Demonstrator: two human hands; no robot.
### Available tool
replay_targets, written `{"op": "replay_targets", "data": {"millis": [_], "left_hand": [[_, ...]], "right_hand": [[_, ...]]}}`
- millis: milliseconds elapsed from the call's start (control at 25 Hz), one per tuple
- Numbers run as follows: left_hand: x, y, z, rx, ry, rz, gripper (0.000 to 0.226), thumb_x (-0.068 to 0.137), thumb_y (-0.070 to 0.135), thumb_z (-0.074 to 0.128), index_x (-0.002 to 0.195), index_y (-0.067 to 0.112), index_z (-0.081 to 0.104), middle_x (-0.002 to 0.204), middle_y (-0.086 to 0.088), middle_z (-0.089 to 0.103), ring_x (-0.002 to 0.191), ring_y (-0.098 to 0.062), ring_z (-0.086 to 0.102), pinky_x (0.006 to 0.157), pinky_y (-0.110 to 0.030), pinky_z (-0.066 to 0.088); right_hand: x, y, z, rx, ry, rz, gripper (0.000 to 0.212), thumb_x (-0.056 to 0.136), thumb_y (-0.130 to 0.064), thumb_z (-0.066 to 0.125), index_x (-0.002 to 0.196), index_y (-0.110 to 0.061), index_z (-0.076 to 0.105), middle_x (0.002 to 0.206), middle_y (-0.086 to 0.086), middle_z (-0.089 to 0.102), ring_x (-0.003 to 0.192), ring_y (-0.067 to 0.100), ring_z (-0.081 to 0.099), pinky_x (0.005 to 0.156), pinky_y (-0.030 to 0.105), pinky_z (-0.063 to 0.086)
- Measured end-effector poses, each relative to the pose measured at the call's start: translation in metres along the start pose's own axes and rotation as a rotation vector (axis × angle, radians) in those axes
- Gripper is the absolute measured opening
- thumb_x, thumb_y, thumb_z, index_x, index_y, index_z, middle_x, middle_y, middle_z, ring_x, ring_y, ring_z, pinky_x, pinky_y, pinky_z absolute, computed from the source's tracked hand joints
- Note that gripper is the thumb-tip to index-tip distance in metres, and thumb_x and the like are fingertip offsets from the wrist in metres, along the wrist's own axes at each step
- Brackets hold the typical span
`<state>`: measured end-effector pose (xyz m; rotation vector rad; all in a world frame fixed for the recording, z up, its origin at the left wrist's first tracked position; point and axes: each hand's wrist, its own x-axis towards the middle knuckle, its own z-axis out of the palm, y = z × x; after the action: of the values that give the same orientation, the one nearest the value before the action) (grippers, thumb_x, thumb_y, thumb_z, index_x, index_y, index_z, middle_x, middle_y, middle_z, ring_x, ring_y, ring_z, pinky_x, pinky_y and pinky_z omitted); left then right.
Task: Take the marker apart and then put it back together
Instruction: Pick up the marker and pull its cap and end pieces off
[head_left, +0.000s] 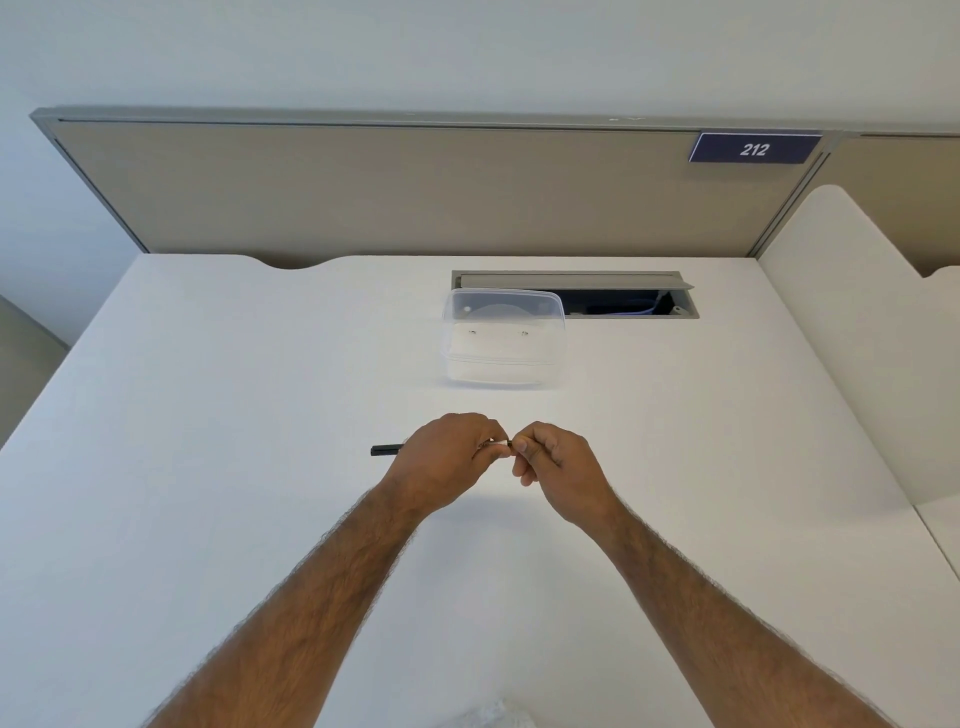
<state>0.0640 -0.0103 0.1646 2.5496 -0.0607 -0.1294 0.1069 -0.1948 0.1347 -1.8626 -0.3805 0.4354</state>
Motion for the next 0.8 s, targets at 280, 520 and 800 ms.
{"op": "replay_targets", "data": {"millis": [280, 520, 800], "left_hand": [[0.002, -0.004, 0.0, -0.036, -0.018, -0.065, 0.021, 0.1, 0.043, 0.056, 0.099, 0.027, 0.069, 0.088, 0.012, 0.064, 0.081, -0.01, 0.06, 0.072, -0.039, 0.054], [0.002, -0.009, 0.002, -0.012, -0.054, -0.024, 0.017, 0.103, 0.031, 0.052, 0.105, 0.022, 0.066, 0.087, 0.009, 0.055, 0.084, -0.017, 0.056, 0.078, -0.047, 0.052], [0.003, -0.013, -0.002, 0.149, -0.065, 0.024, 0.025, 0.103, 0.035, 0.053, 0.116, 0.028, 0.072, 0.088, 0.005, 0.056, 0.085, -0.017, 0.052, 0.067, -0.034, 0.043]], "right_hand": [[0.007, -0.003, -0.004, 0.219, 0.002, 0.054, 0.008, 0.094, 0.0, 0.065, 0.098, 0.001, 0.072, 0.08, 0.013, 0.074, 0.067, 0.018, 0.068, 0.065, 0.023, 0.054], [0.011, 0.001, -0.007, 0.143, 0.037, 0.034, 0.015, 0.088, 0.002, 0.069, 0.092, -0.01, 0.077, 0.078, 0.002, 0.075, 0.068, 0.012, 0.067, 0.064, 0.018, 0.051], [0.014, 0.007, -0.016, -0.265, 0.013, -0.083, 0.01, 0.083, -0.01, 0.077, 0.088, -0.018, 0.08, 0.08, -0.006, 0.061, 0.067, 0.003, 0.054, 0.065, 0.017, 0.042]]}}
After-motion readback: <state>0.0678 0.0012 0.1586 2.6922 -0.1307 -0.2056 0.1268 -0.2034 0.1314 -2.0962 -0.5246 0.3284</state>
